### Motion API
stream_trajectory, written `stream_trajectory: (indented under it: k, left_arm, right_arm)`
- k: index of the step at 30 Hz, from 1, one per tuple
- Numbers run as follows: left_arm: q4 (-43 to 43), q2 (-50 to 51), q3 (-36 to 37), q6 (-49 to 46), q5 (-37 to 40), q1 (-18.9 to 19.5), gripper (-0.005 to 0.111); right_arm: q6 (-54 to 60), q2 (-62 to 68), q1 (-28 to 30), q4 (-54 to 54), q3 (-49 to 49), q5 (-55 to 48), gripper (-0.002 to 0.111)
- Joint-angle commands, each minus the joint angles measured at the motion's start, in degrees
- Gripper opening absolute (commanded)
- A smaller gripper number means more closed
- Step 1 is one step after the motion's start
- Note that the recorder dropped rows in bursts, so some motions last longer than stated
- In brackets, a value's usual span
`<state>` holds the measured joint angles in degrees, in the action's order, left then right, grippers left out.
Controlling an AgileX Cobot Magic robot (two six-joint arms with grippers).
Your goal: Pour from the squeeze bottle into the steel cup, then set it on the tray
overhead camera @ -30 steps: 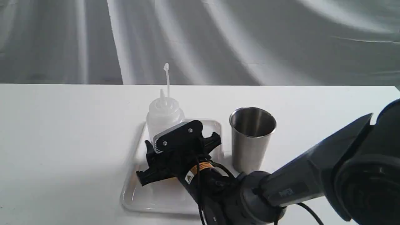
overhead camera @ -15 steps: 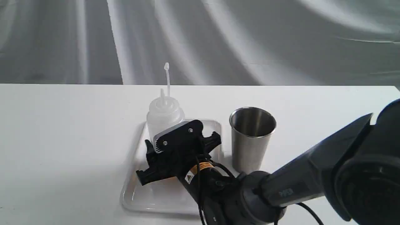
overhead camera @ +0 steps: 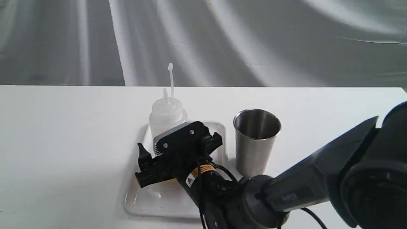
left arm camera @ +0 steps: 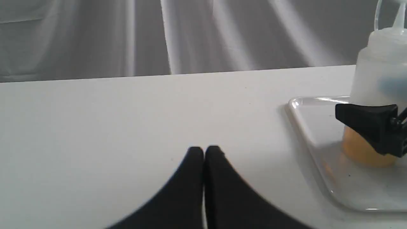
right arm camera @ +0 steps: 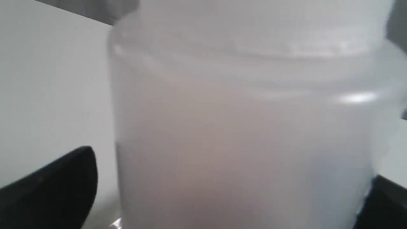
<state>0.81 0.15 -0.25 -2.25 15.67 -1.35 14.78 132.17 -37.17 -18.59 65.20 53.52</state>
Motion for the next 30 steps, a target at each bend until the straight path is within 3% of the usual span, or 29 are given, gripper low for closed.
stream_trajectory:
  k: [1,8,20,30]
  left_arm:
    - [0.1,-0.1,0.3,0.3,-0.4,0.1,0.0]
    - [0.1,-0.1,0.3,0.2,-0.4,0.1,0.0]
    - [0.1,-0.1,0.3,0.3,-0.4,0.1,0.0]
    - [0.1,-0.1,0.3,0.1,-0.4,0.1,0.0]
  right_arm:
    - [-0.2,-0.5,-0.1,0.1,0.2,0.2,0.094]
    - [-0.2,-0.5,-0.1,-0.3,0.2,-1.3,0.105]
    - [7.2,-1.0,-2.6,-5.7,0.1,-1.3,0.105]
    - [7.9,-6.8,-2.9,-5.1,-6.2,-1.4,0.105]
